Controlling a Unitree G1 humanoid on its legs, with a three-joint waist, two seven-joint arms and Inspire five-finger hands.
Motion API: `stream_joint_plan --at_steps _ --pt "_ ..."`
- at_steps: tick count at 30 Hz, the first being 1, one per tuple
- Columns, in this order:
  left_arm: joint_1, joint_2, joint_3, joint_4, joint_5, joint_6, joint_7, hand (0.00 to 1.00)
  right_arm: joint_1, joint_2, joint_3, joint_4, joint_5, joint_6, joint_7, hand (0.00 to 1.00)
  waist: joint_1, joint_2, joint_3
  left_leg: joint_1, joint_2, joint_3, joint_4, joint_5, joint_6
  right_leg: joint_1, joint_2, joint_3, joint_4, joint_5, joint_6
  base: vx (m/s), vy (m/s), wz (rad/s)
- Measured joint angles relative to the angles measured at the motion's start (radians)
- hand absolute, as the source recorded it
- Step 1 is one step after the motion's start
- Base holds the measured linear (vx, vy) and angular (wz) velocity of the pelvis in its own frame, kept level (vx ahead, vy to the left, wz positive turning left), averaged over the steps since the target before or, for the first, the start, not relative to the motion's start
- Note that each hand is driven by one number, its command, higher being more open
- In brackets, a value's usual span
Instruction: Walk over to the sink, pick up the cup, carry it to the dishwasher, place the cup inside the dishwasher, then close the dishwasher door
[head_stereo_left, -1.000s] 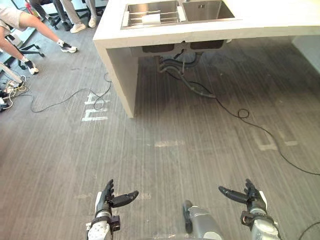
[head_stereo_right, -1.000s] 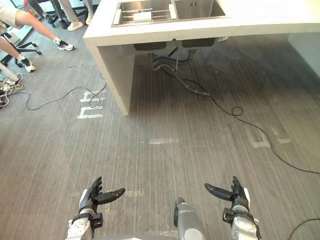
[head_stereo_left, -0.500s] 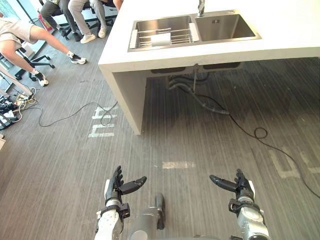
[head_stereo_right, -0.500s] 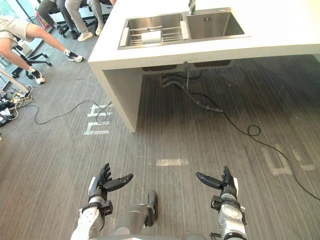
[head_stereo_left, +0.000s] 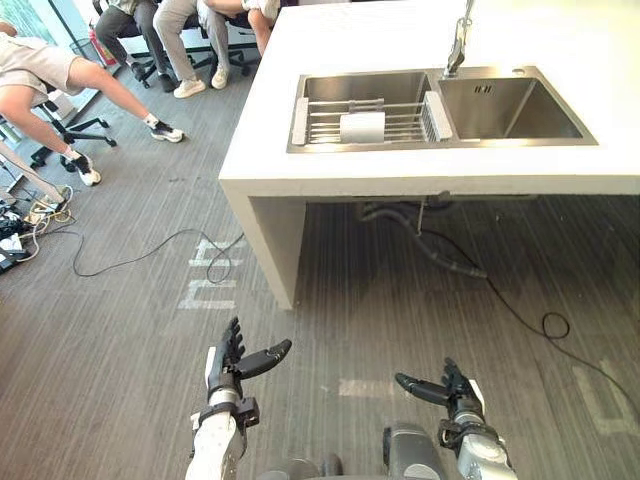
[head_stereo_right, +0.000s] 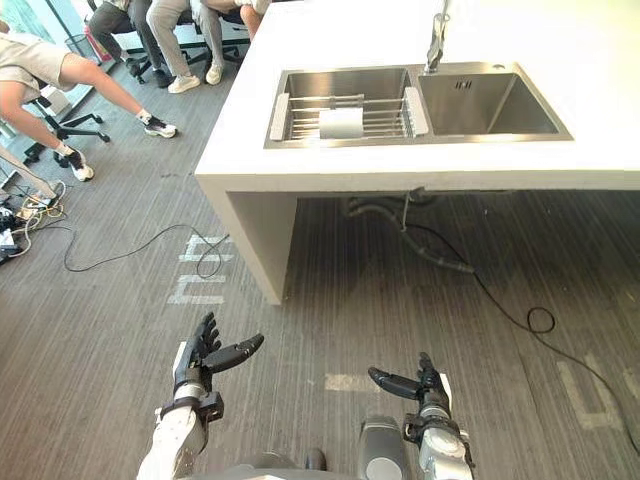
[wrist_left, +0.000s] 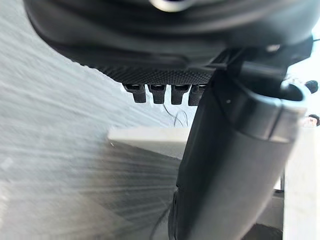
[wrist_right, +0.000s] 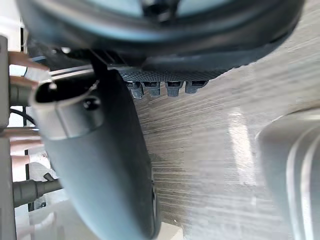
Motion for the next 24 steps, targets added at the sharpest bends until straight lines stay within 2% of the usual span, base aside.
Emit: stream_joint_plan --at_steps 1,2,4,6,7,8,9,10,11,13,15,16,17,18,19,20,21,23,24 --pt "-0.006 0.000 0.000 0.018 0.001 0.001 0.002 1.00 -0.001 -0.009 -0.002 0.018 0.000 -0.002 -0.001 1.00 -0.007 -0.011 -0.005 0.016 0.010 -0.029 0.011 -0.035 -0.004 0.003 0.007 0.002 -0.008 0.147 -0.057 0.44 -0.246 0.28" --pt "0.002 -0.005 0.001 0.021 0.000 0.004 0.002 1.00 -0.011 -0.022 -0.003 0.042 0.000 0.000 -0.003 1.00 0.000 -0.002 -0.013 0.023 0.037 -0.044 0.017 -0.050 -0.026 0.000 0.026 -0.009 0.010 0.115 -0.066 0.43 -0.262 0.15" --pt "0.009 -0.008 0.008 0.020 0.001 0.004 0.003 1.00 -0.015 -0.020 -0.003 0.038 0.001 0.000 -0.006 1.00 0.008 0.003 -0.016 0.003 0.066 -0.050 0.066 -0.062 -0.048 0.010 0.048 -0.029 0.010 0.078 -0.080 0.35 -0.258 0.11" --pt "0.019 -0.024 0.008 -0.007 0.001 0.016 0.005 1.00 0.000 -0.013 -0.003 0.030 0.005 0.003 -0.014 1.00 0.004 0.005 -0.015 -0.065 0.086 -0.059 0.264 -0.073 -0.066 0.069 0.052 -0.068 -0.017 0.052 -0.090 0.29 -0.237 0.49" --pt "0.034 -0.049 0.008 -0.067 0.002 0.026 0.007 1.00 0.023 -0.006 0.001 0.007 0.015 0.006 -0.020 1.00 0.006 0.015 -0.009 -0.141 0.112 -0.054 0.492 -0.058 -0.086 0.136 0.065 -0.098 -0.047 0.042 -0.108 0.29 -0.210 0.49" --pt "0.057 -0.074 0.006 -0.152 0.006 0.026 0.017 1.00 0.050 0.003 0.008 -0.049 0.019 0.006 -0.025 1.00 0.022 0.032 -0.005 -0.222 0.153 -0.035 0.705 -0.012 -0.104 0.197 0.088 -0.116 -0.067 0.028 -0.138 0.29 -0.186 0.36" --pt "0.066 -0.080 0.004 -0.196 0.009 0.025 0.020 1.00 0.059 0.009 0.013 -0.075 0.019 0.006 -0.026 1.00 0.029 0.038 -0.009 -0.255 0.177 -0.022 0.788 -0.010 -0.102 0.220 0.098 -0.120 -0.075 0.020 -0.151 0.29 -0.128 0.09" --pt "0.071 -0.080 -0.001 -0.271 0.018 0.025 0.026 1.00 0.063 0.014 0.030 -0.116 0.021 0.006 -0.028 1.00 0.037 0.043 -0.012 -0.310 0.219 0.009 0.878 -0.019 -0.088 0.265 0.110 -0.123 -0.101 0.001 -0.178 0.29 -0.087 0.04" --pt "0.070 -0.080 -0.001 -0.326 0.026 0.025 0.032 1.00 0.063 0.018 0.038 -0.146 0.021 0.004 -0.028 1.00 0.039 0.042 -0.015 -0.350 0.236 0.026 0.900 -0.031 -0.078 0.294 0.110 -0.123 -0.124 -0.002 -0.180 0.28 -0.075 0.02" --pt "0.066 -0.081 -0.001 -0.439 0.046 0.016 0.049 1.00 0.055 0.021 0.039 -0.181 0.021 -0.008 -0.029 1.00 0.051 0.039 -0.021 -0.413 0.240 0.050 0.838 -0.065 -0.085 0.336 0.090 -0.113 -0.163 0.000 -0.169 0.28 0.009 -0.07" --pt "0.057 -0.084 -0.002 -0.509 0.068 0.007 0.060 1.00 0.052 0.021 0.035 -0.182 0.021 -0.006 -0.030 1.00 0.059 0.040 -0.022 -0.431 0.207 0.060 0.691 -0.091 -0.092 0.374 0.064 -0.112 -0.184 -0.009 -0.148 0.31 0.101 0.03" --pt "0.056 -0.084 -0.003 -0.556 0.089 0.002 0.073 1.00 0.051 0.015 0.033 -0.182 0.020 -0.005 -0.034 1.00 0.062 0.045 -0.026 -0.431 0.172 0.056 0.546 -0.087 -0.099 0.396 0.041 -0.112 -0.197 -0.020 -0.129 0.34 0.177 0.11" --pt "0.056 -0.084 -0.004 -0.582 0.102 0.001 0.081 1.00 0.051 0.012 0.030 -0.182 0.020 -0.005 -0.034 1.00 0.063 0.048 -0.028 -0.431 0.154 0.047 0.467 -0.076 -0.106 0.403 0.029 -0.112 -0.200 -0.029 -0.116 0.34 0.194 0.07" --pt "0.056 -0.085 -0.012 -0.617 0.114 -0.003 0.093 1.00 0.051 0.003 0.026 -0.181 0.020 -0.005 -0.034 1.00 0.066 0.062 -0.037 -0.428 0.130 0.026 0.332 -0.029 -0.113 0.408 0.022 -0.110 -0.200 -0.047 -0.092 0.43 0.280 -0.11" --pt "0.048 -0.079 -0.026 -0.644 0.134 -0.030 0.113 1.00 0.038 -0.007 0.026 -0.144 0.018 -0.002 -0.035 1.00 0.081 0.074 -0.051 -0.387 0.109 0.023 0.218 0.128 -0.054 0.426 0.015 -0.081 -0.200 -0.079 -0.061 0.36 0.239 -0.11" --pt "0.045 -0.065 -0.031 -0.651 0.140 -0.030 0.122 1.00 0.037 -0.002 0.028 -0.132 0.018 0.004 -0.035 1.00 0.082 0.059 -0.056 -0.375 0.089 0.025 0.211 0.121 -0.051 0.438 -0.001 -0.062 -0.212 -0.081 -0.059 0.43 0.276 -0.02" --pt "0.040 -0.053 -0.041 -0.676 0.141 -0.033 0.134 1.00 0.039 0.010 0.038 -0.124 0.017 0.004 -0.031 1.00 0.080 0.045 -0.065 -0.373 0.065 0.031 0.225 0.095 -0.031 0.456 -0.026 -0.016 -0.233 -0.083 -0.053 0.33 0.202 -0.01" --pt "0.051 -0.049 -0.059 -0.739 0.141 -0.032 0.139 1.00 0.036 0.025 0.053 -0.124 0.012 0.005 -0.022 1.00 0.094 0.042 -0.066 -0.365 0.063 0.062 0.269 0.038 -0.015 0.460 -0.040 0.028 -0.218 -0.078 -0.037 0.31 0.185 -0.31" --pt "0.059 -0.043 -0.087 -0.788 0.143 -0.033 0.140 1.00 0.038 0.033 0.068 -0.131 0.009 0.005 -0.018 1.00 0.098 0.038 -0.064 -0.335 0.057 0.081 0.265 0.010 -0.009 0.448 -0.053 0.040 -0.151 -0.084 -0.010 0.27 0.150 -0.52"
